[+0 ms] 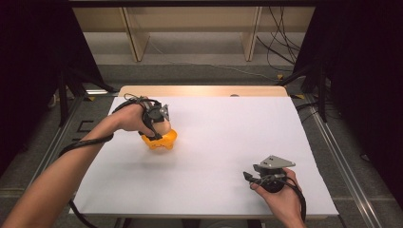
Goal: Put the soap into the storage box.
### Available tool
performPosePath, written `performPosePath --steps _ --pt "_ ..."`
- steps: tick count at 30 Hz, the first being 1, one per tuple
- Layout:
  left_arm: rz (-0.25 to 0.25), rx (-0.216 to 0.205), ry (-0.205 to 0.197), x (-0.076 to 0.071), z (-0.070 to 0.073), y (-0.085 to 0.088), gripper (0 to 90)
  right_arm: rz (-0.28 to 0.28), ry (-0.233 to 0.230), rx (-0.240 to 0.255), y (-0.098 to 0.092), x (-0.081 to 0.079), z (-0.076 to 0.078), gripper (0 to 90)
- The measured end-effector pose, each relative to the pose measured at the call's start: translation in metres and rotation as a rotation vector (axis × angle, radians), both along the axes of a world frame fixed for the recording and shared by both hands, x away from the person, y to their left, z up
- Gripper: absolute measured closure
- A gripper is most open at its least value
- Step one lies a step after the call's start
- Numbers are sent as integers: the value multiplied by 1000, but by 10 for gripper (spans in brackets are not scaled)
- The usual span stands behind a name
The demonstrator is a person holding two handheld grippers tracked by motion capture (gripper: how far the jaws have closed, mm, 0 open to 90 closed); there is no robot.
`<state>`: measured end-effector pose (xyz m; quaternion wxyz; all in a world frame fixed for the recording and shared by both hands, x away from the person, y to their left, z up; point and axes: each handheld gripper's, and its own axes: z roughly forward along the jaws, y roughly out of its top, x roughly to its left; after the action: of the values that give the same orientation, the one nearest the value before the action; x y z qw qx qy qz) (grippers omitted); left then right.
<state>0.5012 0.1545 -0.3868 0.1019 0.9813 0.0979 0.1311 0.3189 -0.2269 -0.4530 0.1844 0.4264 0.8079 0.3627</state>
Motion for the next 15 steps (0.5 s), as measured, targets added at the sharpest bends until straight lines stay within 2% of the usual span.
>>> performPosePath --steps 3,6,8,15 --pt "-7 3 -1 1 -2 -1 326 23 10 -6 0 1 1 521" --pt "-12 8 -5 1 -4 -3 326 26 2 -12 0 1 1 521" --pt "-9 -4 -6 1 -5 -4 326 32 2 -17 -1 2 1 521" --pt "-7 0 -5 3 -6 -2 326 4 6 -6 1 0 1 520"
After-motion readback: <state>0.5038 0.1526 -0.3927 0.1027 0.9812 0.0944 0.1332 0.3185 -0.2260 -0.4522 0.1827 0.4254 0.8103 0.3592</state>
